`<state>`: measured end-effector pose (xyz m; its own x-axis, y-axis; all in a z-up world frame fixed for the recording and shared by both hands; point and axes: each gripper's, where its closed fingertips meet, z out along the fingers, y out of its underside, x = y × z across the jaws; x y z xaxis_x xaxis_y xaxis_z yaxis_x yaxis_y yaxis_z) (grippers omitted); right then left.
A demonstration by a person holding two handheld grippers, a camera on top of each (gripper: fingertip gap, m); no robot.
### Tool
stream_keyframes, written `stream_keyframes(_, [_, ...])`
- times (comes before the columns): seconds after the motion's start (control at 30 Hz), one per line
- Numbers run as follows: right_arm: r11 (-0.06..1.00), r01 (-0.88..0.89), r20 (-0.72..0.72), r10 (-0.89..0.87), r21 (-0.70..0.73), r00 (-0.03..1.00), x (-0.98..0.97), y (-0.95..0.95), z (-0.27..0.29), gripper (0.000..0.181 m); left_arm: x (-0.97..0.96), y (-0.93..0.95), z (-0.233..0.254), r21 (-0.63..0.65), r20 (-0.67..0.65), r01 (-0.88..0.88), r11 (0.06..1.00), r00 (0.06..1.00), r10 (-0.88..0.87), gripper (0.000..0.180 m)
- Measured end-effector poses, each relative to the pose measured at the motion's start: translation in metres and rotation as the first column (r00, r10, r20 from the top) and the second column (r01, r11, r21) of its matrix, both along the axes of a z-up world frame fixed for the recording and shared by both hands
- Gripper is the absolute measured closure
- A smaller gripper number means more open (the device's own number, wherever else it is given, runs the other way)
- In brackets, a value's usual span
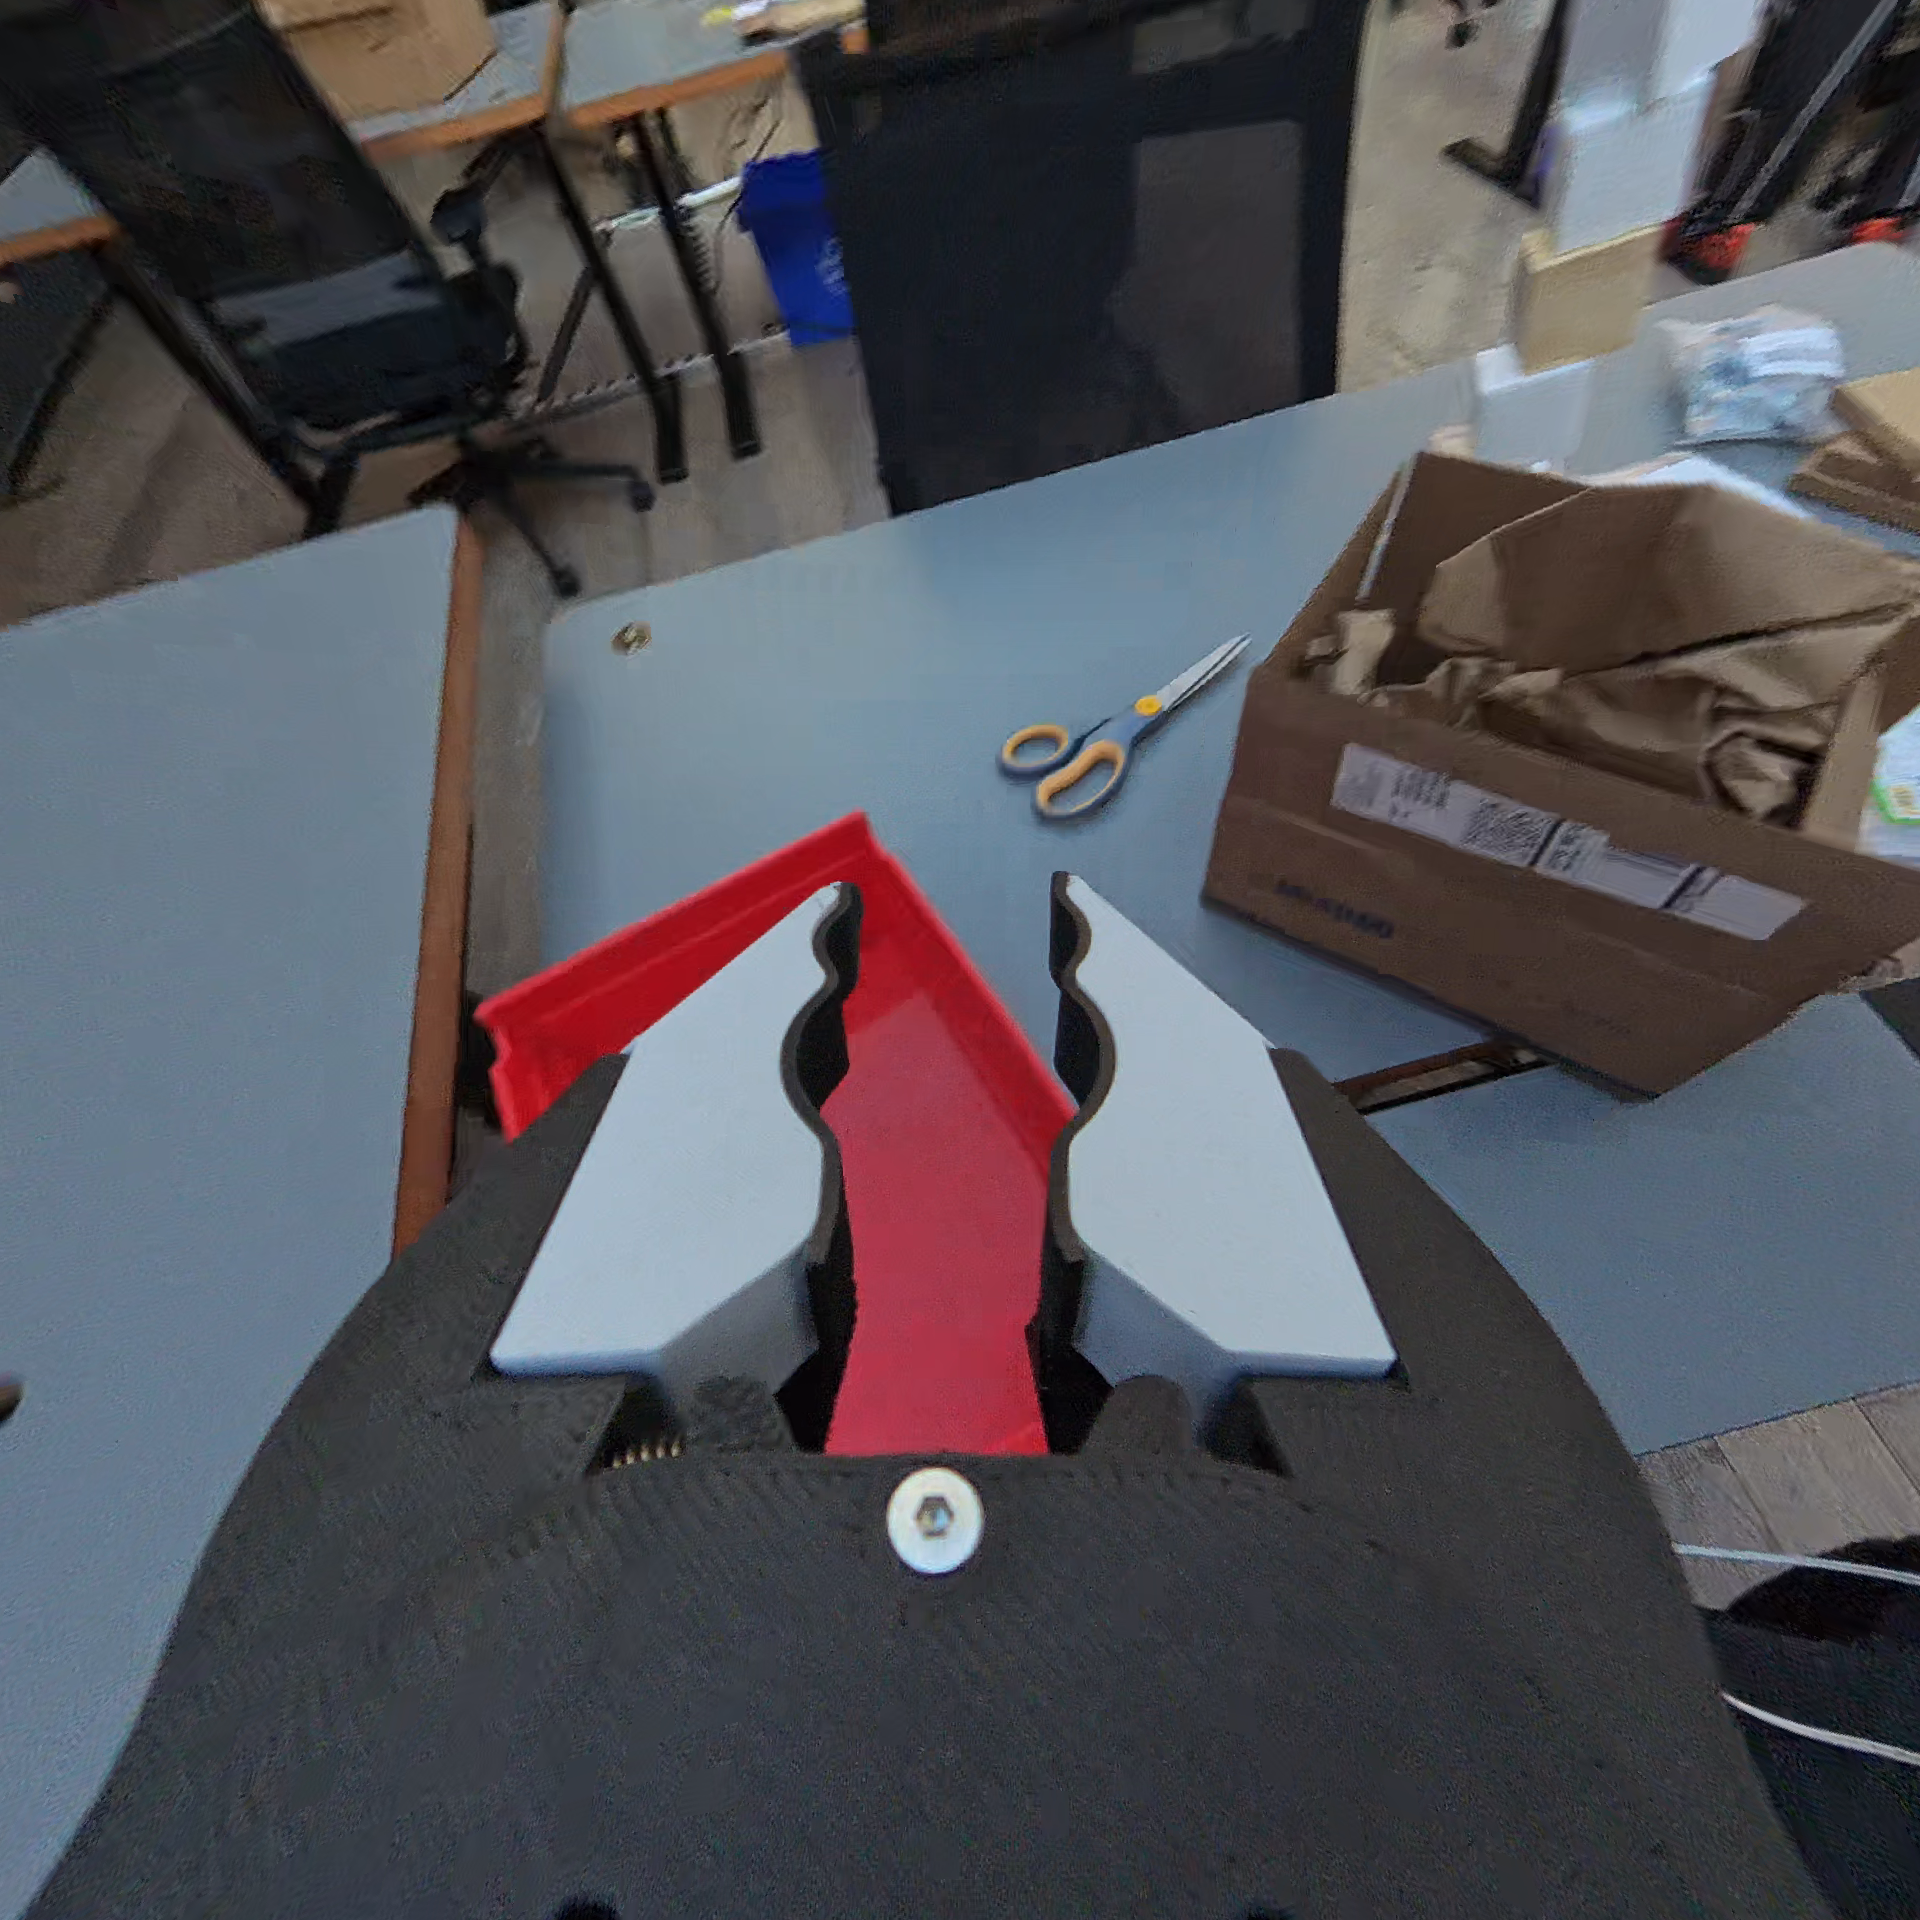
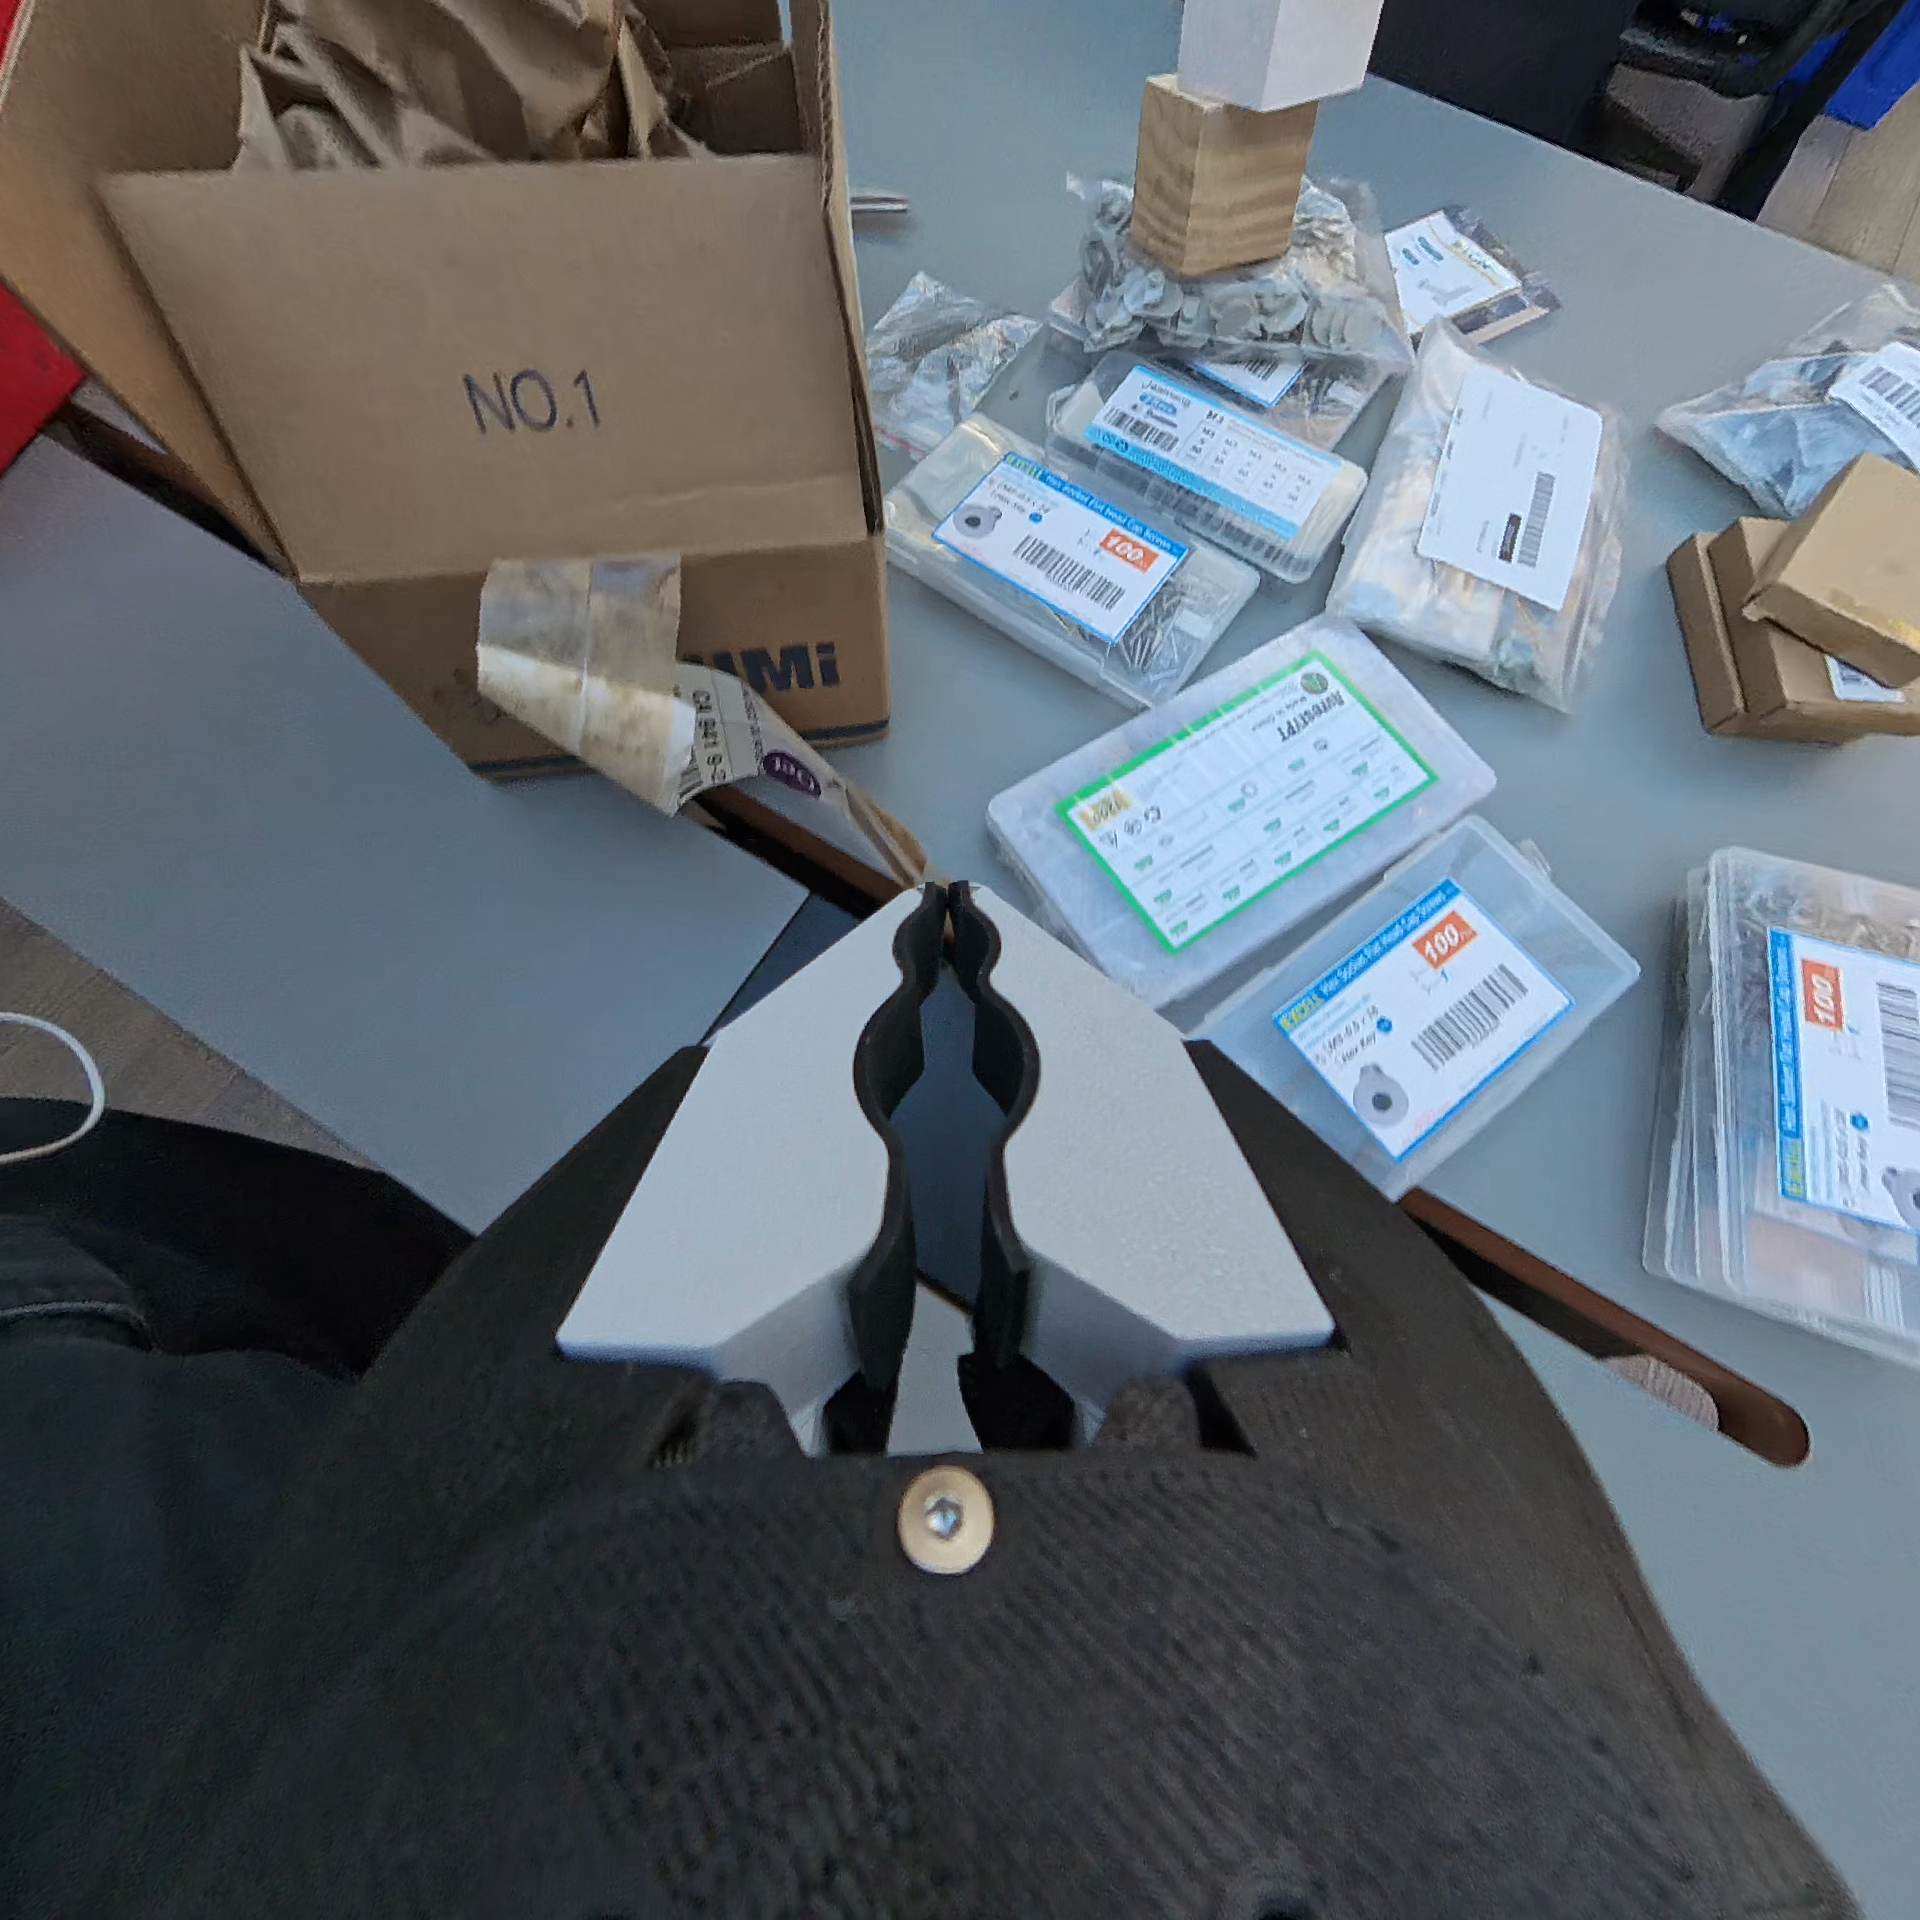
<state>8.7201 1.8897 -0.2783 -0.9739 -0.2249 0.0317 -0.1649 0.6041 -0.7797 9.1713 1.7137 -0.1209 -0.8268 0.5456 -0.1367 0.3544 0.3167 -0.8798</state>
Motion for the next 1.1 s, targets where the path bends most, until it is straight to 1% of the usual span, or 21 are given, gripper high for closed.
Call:
stream_keyframes(0.03, [1.0,0.002,0.002,-0.002,0.003,1.0,-0.001,0.015,-0.002,0.181,0.028,0.009,-0.013,0.031,0.003,-0.088,0.996,0.996,0.088,0.147])
stream_keyframes(0.07, [1.0,0.004,0.018,-0.004,0.007,1.0,0.0,0.029,-0.004,0.181,0.05,0.02,-0.028,0.078,-0.01,-0.158,0.984,0.987,0.16,0.145])
stream_keyframes(0.1, [1.0,0.007,0.04,-0.007,0.014,0.999,0.001,0.042,-0.009,0.181,0.062,0.032,-0.042,0.133,-0.047,-0.201,0.971,0.977,0.208,0.142])
stream_keyframes(0.17, [0.999,0.015,0.091,-0.019,0.048,0.996,0.006,0.068,-0.023,0.181,0.066,0.053,-0.066,0.213,-0.147,-0.232,0.949,0.953,0.266,0.141])
stream_keyframes(0.23, [0.996,0.035,0.13,-0.045,0.078,0.99,0.012,0.094,-0.036,0.18,0.052,0.068,-0.092,0.277,-0.219,-0.233,0.932,0.929,0.298,0.134])
stream_keyframes(0.3, [0.997,0.049,0.163,-0.058,0.06,0.985,0.023,0.115,-0.042,0.18,0.026,0.075,-0.113,0.309,-0.268,-0.194,0.931,0.922,0.281,0.131])
stream_keyframes(0.33, [0.996,0.057,0.171,-0.067,0.062,0.983,0.028,0.127,-0.046,0.179,0.012,0.076,-0.119,0.302,-0.27,-0.173,0.937,0.928,0.258,0.131])
stream_keyframes(0.4, [0.993,0.081,0.191,-0.095,0.083,0.977,0.039,0.157,-0.052,0.177,-0.01,0.076,-0.127,0.278,-0.223,-0.176,0.944,0.944,0.242,0.128])
stream_keyframes(0.47, [0.992,0.093,0.221,-0.11,0.089,0.969,0.051,0.188,-0.051,0.176,-0.041,0.076,-0.119,0.267,-0.261,-0.141,0.953,0.942,0.212,0.127])
stream_keyframes(0.57, [0.986,0.112,0.209,-0.137,0.126,0.968,0.058,0.236,-0.058,0.176,-0.095,0.083,-0.092,0.221,-0.36,-0.019,0.975,0.928,0.099,0.137])
stream_keyframes(0.7, [0.966,0.182,0.246,-0.224,0.184,0.943,0.056,0.27,-0.079,0.176,-0.149,0.107,-0.084,0.201,-0.359,0.136,0.97,0.932,-0.056,0.139])
stream_keyframes(0.77, [0.959,0.22,0.262,-0.263,0.181,0.929,0.055,0.269,-0.082,0.176,-0.164,0.118,-0.082,0.196,-0.368,0.194,0.961,0.923,-0.111,0.14])
stream_keyframes(0.87, [0.955,0.241,0.265,-0.281,0.171,0.922,0.055,0.254,-0.084,0.176,-0.175,0.131,-0.075,0.185,-0.423,0.259,0.948,0.892,-0.161,0.143])
stream_keyframes(0.93, [0.964,0.219,0.214,-0.248,0.154,0.945,0.054,0.236,-0.084,0.176,-0.174,0.131,-0.068,0.16,-0.436,0.281,0.946,0.88,-0.187,0.143])
stream_keyframes(1.03, [0.976,0.162,0.09,-0.176,0.145,0.98,0.046,0.202,-0.081,0.176,-0.162,0.125,-0.056,0.122,-0.453,0.305,0.945,0.864,-0.22,0.144])
stream_keyframes(1.1, [0.981,0.139,0.055,-0.148,0.138,0.988,0.042,0.176,-0.076,0.175,-0.15,0.118,-0.049,0.109,-0.456,0.312,0.944,0.859,-0.232,0.144])
